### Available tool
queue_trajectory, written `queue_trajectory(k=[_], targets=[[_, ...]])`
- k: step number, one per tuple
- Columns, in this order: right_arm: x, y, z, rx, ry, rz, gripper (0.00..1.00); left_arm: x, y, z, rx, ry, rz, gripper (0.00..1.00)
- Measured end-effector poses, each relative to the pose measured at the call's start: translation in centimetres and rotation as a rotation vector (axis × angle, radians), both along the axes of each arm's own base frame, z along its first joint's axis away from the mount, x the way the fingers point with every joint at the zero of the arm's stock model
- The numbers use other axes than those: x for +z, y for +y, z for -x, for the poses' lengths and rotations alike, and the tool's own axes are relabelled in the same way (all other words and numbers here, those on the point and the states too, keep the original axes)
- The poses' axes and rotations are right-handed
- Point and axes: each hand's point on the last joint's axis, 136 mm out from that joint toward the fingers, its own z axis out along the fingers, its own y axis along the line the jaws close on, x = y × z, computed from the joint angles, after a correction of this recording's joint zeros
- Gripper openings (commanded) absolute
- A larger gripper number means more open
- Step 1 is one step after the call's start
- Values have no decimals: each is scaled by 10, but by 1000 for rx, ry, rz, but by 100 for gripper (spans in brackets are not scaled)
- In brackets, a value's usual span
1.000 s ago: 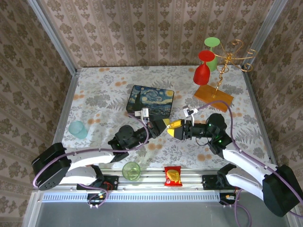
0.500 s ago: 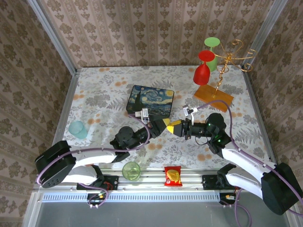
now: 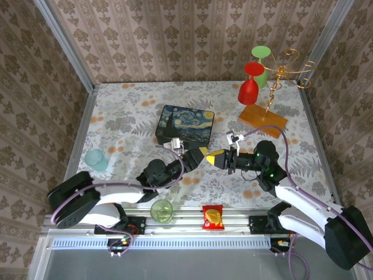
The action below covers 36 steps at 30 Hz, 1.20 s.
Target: Unlock a padlock with a key
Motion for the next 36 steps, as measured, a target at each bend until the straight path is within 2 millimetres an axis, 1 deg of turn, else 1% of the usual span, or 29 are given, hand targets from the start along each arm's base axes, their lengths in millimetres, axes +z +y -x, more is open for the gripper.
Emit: queue_trajectory(k=[2,4,7,9,11,14,15,16,19,21,24,26,28,31,32,34,36], targets=[[-7,-2,-3,-23,9,28,0,5,15,-3,48,-16,-42,100],[-16,-4,-6,-47,24,56,0,16,32,-8,105,-53,-92,100],[-28,-6,-13,-86,48,91,0,29,53,-17,185,-117,-197,100],[-39,-8,-20,-120,69,118,0,27,64,-27,218,-151,-281,100],[-52,-11,-28,-167,106,152,0,13,78,-42,249,-151,-379,99],[-77,-18,-41,-247,175,217,0,-29,99,-66,263,-92,-541,89],[-87,-19,-45,-266,198,239,0,-43,104,-71,256,-67,-588,86],[-94,-21,-47,-280,216,256,0,-59,107,-75,240,-42,-636,85],[-111,-23,-53,-317,260,295,0,-96,108,-78,168,3,-743,81],[-119,-26,-55,-342,282,314,0,-111,103,-80,114,12,-780,76],[-122,-28,-58,-365,293,322,0,-128,95,-85,45,18,-800,74],[-122,-28,-59,-372,290,323,0,-135,91,-89,7,11,-818,74],[-121,-29,-59,-380,287,324,0,-139,88,-95,-17,-3,-828,74],[-117,-31,-60,-390,275,318,0,-144,85,-105,-38,-20,-805,63],[-115,-32,-60,-394,270,315,0,-147,85,-107,-46,-22,-799,63],[-114,-33,-59,-398,263,310,0,-155,85,-109,-64,-21,-802,63],[-115,-34,-58,-401,263,311,0,-158,82,-107,-89,-31,-803,62]])
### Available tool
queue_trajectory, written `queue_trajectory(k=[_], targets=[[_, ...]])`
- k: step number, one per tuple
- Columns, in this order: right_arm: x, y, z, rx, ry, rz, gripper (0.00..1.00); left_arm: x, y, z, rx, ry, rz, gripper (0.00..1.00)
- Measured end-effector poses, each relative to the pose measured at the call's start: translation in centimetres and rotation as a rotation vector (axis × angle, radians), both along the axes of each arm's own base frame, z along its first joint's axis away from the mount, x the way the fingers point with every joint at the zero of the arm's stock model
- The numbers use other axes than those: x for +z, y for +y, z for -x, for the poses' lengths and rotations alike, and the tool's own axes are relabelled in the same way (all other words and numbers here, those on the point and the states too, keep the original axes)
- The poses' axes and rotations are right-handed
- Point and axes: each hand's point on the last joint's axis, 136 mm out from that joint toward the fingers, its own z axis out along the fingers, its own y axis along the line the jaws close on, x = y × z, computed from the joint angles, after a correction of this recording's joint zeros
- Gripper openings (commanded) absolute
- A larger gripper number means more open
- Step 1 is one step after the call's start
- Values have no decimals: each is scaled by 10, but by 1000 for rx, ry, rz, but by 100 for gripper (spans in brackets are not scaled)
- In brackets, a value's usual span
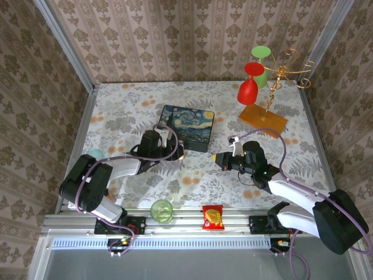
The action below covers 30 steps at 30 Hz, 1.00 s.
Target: Unlock a padlock with a key
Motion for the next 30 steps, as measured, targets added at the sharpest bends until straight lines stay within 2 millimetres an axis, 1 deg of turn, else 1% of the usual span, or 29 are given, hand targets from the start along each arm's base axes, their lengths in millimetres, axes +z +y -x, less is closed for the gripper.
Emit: queue_trajectory(k=[3,5,10,12,14,15,20,24,26,30], targets=[[-2,-1,1,-1,5,3,0,3,-6,2,-36,-19,13,61],[-2,-1,1,-1,6,3,0,3,-9,1,-48,-26,17,58],[-4,-1,1,-1,12,7,0,-8,-10,0,-59,-20,-1,55],[-6,-1,1,-1,17,10,0,-11,-10,-1,-60,-22,-1,51],[-7,0,1,-1,21,11,0,-12,-11,-1,-67,-25,-1,44],[-8,0,1,0,23,13,0,-12,-12,-1,-71,-26,-1,42],[-11,1,1,3,30,17,0,-15,-14,0,-90,-27,7,41],[-15,1,1,4,42,23,0,-15,-15,0,-93,-27,10,33],[-17,1,2,4,49,27,0,-14,-16,-1,-93,-34,14,32],[-21,1,2,6,59,32,0,-11,-17,-3,-86,-45,29,24]])
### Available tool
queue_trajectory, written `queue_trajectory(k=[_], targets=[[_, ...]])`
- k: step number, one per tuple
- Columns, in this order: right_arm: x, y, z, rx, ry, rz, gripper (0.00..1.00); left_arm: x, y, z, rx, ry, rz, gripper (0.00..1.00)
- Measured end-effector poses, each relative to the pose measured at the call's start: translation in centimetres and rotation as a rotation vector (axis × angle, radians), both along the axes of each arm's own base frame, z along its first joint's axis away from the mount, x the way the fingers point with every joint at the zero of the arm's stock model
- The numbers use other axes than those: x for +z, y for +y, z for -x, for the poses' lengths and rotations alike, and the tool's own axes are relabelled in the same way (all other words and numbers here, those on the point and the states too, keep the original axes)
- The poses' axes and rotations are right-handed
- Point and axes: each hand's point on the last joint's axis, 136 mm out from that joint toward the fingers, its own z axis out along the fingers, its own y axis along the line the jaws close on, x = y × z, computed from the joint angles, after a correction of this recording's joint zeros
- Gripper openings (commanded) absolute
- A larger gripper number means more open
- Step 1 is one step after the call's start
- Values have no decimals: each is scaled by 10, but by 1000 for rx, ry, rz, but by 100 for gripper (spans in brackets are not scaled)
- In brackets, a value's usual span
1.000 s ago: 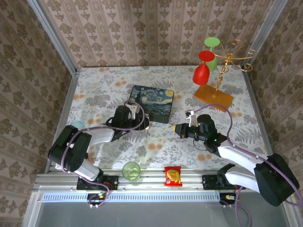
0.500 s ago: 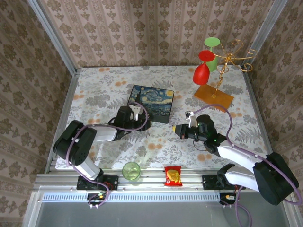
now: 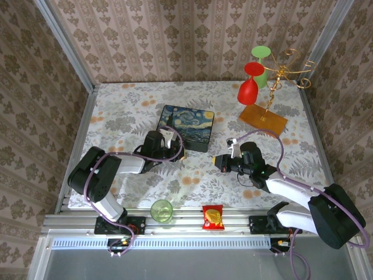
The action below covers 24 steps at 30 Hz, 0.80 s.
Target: Unlock a padlock with a key
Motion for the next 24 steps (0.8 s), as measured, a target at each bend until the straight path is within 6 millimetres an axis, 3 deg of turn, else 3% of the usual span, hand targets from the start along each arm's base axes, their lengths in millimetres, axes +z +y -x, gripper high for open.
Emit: queue_trajectory(k=[9,24], targets=[[-12,5,2,15,31,16,0,-14,2,3,18,24,-1,23],[-14,24,-2,13,51,-55,0,-13,-3,3,90,66,41,0]])
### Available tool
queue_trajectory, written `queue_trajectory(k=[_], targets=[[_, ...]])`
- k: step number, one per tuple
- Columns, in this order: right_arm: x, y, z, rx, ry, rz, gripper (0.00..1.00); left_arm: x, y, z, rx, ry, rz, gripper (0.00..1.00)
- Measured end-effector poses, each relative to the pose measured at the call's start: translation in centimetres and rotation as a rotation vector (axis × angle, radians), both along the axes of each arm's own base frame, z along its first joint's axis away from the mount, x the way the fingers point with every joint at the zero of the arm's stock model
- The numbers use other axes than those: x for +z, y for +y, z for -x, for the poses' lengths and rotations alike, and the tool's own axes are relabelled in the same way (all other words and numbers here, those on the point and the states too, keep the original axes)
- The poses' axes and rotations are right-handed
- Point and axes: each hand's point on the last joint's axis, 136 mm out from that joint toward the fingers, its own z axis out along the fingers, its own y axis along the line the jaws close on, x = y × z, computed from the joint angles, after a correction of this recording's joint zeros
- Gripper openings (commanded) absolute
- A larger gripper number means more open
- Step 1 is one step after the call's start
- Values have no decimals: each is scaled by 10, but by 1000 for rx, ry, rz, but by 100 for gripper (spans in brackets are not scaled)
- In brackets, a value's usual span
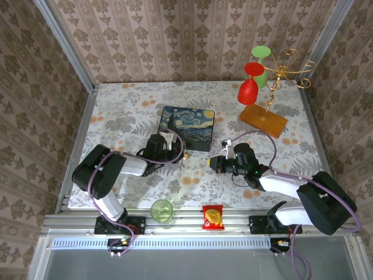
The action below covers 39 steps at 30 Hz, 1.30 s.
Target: Unlock a padlock with a key
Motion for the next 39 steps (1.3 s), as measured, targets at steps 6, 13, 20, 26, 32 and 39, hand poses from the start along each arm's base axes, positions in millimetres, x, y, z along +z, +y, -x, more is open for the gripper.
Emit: queue_trajectory(k=[6,13,20,26,32,39], targets=[[-25,9,-2,-32,103,-114,0,4,2,8,89,74,69,0],[-43,23,5,21,165,-219,0,8,-1,11,172,149,197,0],[-40,27,5,70,149,-268,0,9,-8,12,227,192,334,0],[-33,24,-3,55,132,-297,0,12,-12,17,264,211,400,0],[-26,28,-11,42,138,-328,0,15,-15,19,285,233,438,0],[-25,28,-13,28,169,-350,0,21,-16,19,300,251,472,0]])
